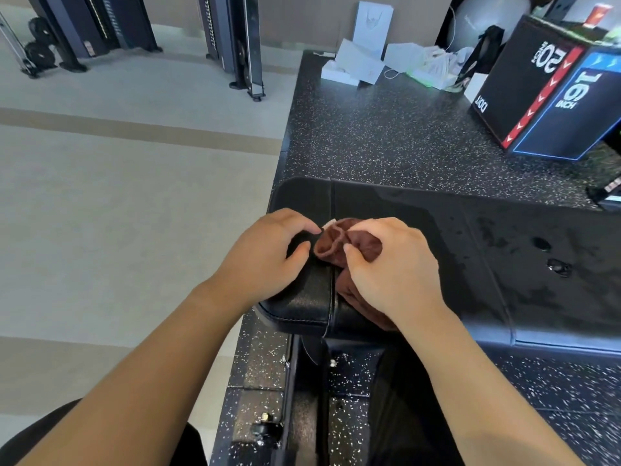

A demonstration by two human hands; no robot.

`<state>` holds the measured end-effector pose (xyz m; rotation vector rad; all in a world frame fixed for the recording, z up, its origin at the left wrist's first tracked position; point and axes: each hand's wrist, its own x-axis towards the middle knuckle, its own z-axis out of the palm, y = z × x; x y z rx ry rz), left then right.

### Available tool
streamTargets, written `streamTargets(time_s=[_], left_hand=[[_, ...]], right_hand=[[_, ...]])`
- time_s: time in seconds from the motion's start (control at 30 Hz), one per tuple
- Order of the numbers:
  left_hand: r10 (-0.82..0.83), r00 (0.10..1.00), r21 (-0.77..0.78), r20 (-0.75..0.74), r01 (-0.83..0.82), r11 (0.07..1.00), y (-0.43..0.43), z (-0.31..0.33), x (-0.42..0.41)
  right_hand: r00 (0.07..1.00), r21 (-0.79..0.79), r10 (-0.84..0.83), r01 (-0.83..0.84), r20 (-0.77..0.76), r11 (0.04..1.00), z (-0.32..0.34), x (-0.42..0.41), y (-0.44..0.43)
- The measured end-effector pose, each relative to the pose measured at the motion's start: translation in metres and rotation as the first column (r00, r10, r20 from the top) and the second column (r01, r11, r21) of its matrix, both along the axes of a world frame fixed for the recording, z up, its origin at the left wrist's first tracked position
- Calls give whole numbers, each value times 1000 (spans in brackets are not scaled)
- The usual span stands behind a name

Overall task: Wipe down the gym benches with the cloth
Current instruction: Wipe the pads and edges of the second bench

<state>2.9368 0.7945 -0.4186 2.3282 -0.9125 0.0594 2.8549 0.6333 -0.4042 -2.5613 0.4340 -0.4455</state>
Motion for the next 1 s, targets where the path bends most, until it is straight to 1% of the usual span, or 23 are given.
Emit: streamTargets(time_s=[0.13, 0.2, 0.3, 0.43, 0.47, 0.53, 0.6, 0.67, 0.77, 0.9, 1.0], left_hand=[[5, 999, 65, 45, -8, 998, -4, -6, -1], [9, 998, 79, 61, -14, 997, -6, -6, -2], [14, 997, 109, 78, -22, 994, -8, -6, -2], [28, 996, 130, 80, -38, 991, -7, -7, -3], [31, 996, 134, 83, -42, 990, -7, -7, -3], [35, 996, 135, 82, -46, 990, -7, -8, -1], [34, 996, 149, 80, -45, 988, -8, -8, 2], [34, 997, 166, 73, -46, 985, -10, -7, 10], [55, 995, 180, 79, -68, 981, -19, -6, 27], [154, 984, 141, 88, -165, 976, -31, -5, 48], [177, 983, 150, 52, -182, 972, -36, -6, 57]], right_hand=[[997, 40, 19, -22, 76, 999, -7, -27, -13], [996, 43, 10, -13, 84, 999, -6, -21, -18], [999, 20, -29, 28, 18, 999, 2, 15, -23], [991, 63, -108, 113, -76, 992, 16, 61, -32], [990, 65, -102, 109, -94, 992, 16, 65, -33], [993, 54, -43, 50, -112, 997, 15, 61, -36], [995, 34, 24, -20, -99, 999, 10, 48, -38], [997, 19, 48, -47, -61, 999, 5, 40, -40], [999, -6, 15, -16, -30, 1000, 3, 60, -42], [998, 14, -16, 17, -68, 1000, 7, 111, -47], [997, 26, -10, 12, -73, 1000, 5, 123, -51]])
